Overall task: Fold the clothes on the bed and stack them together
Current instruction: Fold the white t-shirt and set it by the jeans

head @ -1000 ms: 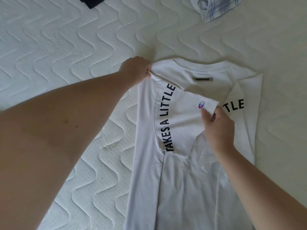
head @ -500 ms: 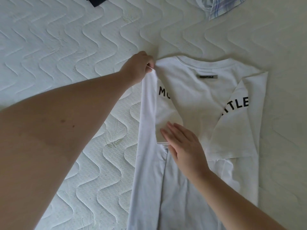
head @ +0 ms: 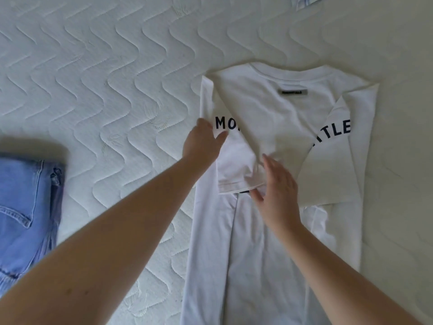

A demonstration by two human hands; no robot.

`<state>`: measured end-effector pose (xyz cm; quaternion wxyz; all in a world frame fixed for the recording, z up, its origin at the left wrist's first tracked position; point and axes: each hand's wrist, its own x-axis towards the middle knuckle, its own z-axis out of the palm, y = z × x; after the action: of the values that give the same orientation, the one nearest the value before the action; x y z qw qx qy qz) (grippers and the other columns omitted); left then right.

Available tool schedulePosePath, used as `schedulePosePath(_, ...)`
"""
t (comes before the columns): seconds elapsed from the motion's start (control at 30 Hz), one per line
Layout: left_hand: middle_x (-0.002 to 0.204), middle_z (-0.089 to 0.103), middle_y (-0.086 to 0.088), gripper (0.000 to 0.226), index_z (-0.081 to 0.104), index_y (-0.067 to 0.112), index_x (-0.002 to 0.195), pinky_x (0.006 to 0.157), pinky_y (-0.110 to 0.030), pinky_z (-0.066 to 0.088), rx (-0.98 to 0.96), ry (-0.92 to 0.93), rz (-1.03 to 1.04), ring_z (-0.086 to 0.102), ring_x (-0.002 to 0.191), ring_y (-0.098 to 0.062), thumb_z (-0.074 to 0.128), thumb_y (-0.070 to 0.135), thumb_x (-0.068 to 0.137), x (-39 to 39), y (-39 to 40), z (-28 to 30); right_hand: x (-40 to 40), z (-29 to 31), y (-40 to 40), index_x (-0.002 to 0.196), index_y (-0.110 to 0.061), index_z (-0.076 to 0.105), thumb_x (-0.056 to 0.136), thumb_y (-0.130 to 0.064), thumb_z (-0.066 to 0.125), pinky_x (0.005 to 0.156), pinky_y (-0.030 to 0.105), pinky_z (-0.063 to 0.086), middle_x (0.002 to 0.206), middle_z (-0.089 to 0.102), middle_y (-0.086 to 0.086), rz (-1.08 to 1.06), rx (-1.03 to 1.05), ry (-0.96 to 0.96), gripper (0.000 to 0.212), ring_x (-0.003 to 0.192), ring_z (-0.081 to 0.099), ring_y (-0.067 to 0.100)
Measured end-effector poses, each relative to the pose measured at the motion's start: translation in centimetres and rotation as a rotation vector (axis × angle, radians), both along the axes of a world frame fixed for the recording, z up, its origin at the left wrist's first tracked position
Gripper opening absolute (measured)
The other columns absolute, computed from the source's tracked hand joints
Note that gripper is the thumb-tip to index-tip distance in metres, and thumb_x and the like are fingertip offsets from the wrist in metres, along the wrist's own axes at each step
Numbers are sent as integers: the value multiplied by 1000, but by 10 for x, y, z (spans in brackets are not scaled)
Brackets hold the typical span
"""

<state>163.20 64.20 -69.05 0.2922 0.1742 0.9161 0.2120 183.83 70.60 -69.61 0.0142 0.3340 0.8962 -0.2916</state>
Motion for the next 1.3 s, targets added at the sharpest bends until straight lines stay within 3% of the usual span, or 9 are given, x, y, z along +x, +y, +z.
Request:
schedulePosePath(0.17,70,47,3,34,43,17,71,59,-29,36,-68,-83,39,49,68,-18,60,34,95,14,-12,-9,-11,9,8,119,-12,60,84,-24,70,81,34,39,110,64,10,-75,-104,-182,38,103,59,32)
schedulePosePath(0.3,70,47,4,34,40,19,70,50,-25,32,-42,-40,109,44,61,-11,57,30,97,14,-14,-7,-9,16,10,90,-11,55,88,-18,57,61,33,44,76,67,8,-205,-246,-187,8,70,65,28)
schedulePosePath(0.4,72,49,5,26,48,15,80,52,-24,34,-14,-21,85,48,66,-14,59,32,96,18,-15,-5,0,19,6,96,-7,59,90,-12,54,49,21,49,65,65,2,-339,-461,-97,9,46,64,12)
schedulePosePath(0.53,84,58,6,36,54,14,103,66,-28,41,13,-59,81,55,79,-16,65,47,90,26,-22,-4,12,14,9,97,-12,62,90,-27,57,77,39,53,83,70,8,-279,-345,-248,17,82,68,30)
schedulePosePath(0.63,80,55,10,44,52,17,100,62,-27,41,-47,-119,34,53,75,-13,71,53,82,36,-34,-3,13,14,7,94,-14,61,89,-45,61,80,36,52,86,71,8,-255,-377,-302,32,87,67,29)
schedulePosePath(0.8,95,59,4,33,54,18,97,61,-30,59,117,-291,148,63,84,-16,81,26,80,57,-59,-4,6,11,-2,95,-7,65,91,-27,62,35,12,37,77,71,4,-438,-598,-157,20,35,55,-1)
schedulePosePath(0.97,85,66,4,31,55,14,97,53,-22,51,109,-172,120,69,63,-13,78,30,82,70,-67,-3,16,11,-7,80,-18,58,91,-27,66,32,13,33,61,67,-1,-501,-819,-176,17,36,57,3)
schedulePosePath(1.13,69,68,-3,21,57,10,89,54,-28,54,106,-305,178,63,51,-14,58,30,96,79,-69,-1,21,26,-5,57,-17,53,90,-43,63,58,25,49,55,67,1,-202,-406,-391,43,57,66,18)
schedulePosePath(1.3,62,68,0,48,59,13,74,59,-27,51,-49,-259,8,65,56,-14,36,44,102,79,-74,7,3,40,-24,86,-17,54,96,-38,55,69,30,36,82,61,-4,-258,-179,35,23,78,53,17)
